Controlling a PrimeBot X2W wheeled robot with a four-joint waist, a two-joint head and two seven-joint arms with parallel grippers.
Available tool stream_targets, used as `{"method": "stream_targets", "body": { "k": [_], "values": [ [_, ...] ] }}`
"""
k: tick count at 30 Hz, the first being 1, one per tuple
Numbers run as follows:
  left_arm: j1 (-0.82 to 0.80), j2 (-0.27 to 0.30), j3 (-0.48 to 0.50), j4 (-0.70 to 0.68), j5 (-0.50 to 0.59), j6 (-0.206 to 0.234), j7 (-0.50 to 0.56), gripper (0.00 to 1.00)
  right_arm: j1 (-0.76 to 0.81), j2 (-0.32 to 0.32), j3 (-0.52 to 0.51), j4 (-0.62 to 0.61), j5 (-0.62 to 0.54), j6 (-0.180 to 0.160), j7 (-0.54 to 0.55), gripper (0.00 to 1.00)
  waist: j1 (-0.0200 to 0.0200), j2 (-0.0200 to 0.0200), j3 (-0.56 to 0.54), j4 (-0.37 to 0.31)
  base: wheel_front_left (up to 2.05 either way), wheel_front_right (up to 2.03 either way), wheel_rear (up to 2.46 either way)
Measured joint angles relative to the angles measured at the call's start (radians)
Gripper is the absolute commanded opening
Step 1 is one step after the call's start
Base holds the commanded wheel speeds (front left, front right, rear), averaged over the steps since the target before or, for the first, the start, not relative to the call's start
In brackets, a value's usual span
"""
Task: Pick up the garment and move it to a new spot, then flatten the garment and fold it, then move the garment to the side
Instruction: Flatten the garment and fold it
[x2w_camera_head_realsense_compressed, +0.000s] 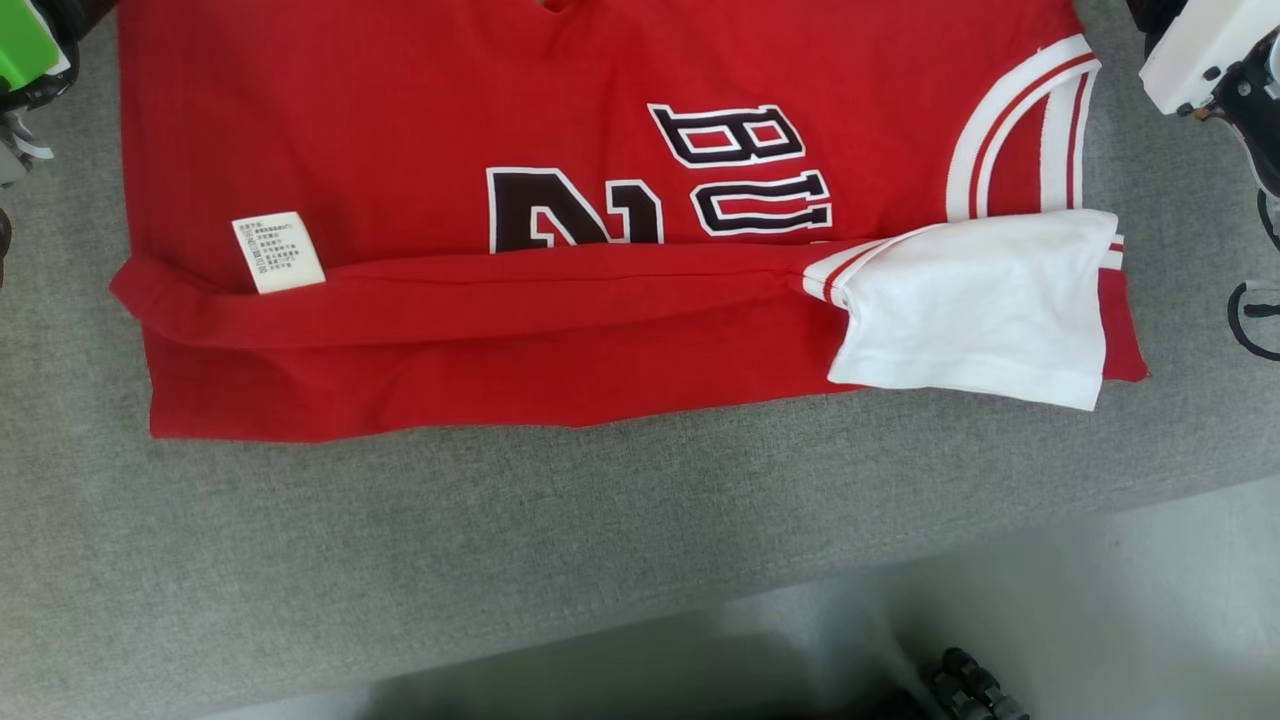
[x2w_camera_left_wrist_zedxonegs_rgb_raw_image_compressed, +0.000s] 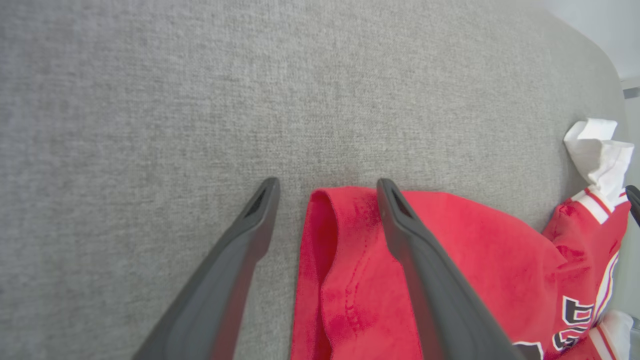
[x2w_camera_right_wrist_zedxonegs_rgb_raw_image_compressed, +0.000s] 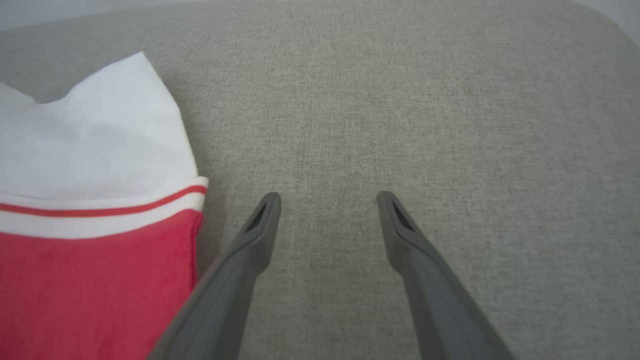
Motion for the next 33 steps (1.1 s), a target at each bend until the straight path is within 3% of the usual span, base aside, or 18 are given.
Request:
{"method": "stream_targets", "body": {
  "k": [12,13,15,17,18,33],
  "values": [
    [-0.001,-0.006,-0.007,0.03,-0.037,-0.026,0.035,1.0,-0.016,-0.01,0.009,0.046,-0.001,0.006,-0.018,1.0,0.0,0.0,-0.015,0.02,0.0,0.0,0.0],
    [-0.001,-0.007,-0.008,0.032,-0.038,-0.033,0.035,0.92,-0.016,-0.01,0.01,0.049,-0.001,0.006,-0.018,1.0,-0.0001,0.0,-0.016,0.021,0.0,0.0,0.0],
    [-0.001,-0.009,-0.007,0.033,-0.039,-0.034,0.039,0.49,-0.016,-0.011,0.013,0.053,-0.001,0.006,-0.024,1.0,-0.0001,0.0,-0.019,0.024,0.0,0.0,0.0],
    [-0.001,-0.012,-0.007,0.037,-0.04,-0.04,0.039,0.21,-0.017,-0.011,0.016,0.057,-0.001,0.006,-0.026,1.0,-0.0001,0.0,-0.021,0.026,0.0,0.0,0.0],
    [-0.001,-0.015,-0.007,0.037,-0.041,-0.044,0.039,0.0,-0.018,-0.011,0.017,0.059,-0.001,0.006,-0.026,1.0,-0.0001,0.0,-0.021,0.027,0.0,0.0,0.0],
    [-0.001,-0.045,-0.004,0.066,-0.049,-0.078,0.004,0.0,-0.038,-0.002,0.072,0.082,-0.001,0.014,-0.026,1.0,-0.0001,0.0,-0.034,0.045,0.0,0.0,0.0]
  ]
}}
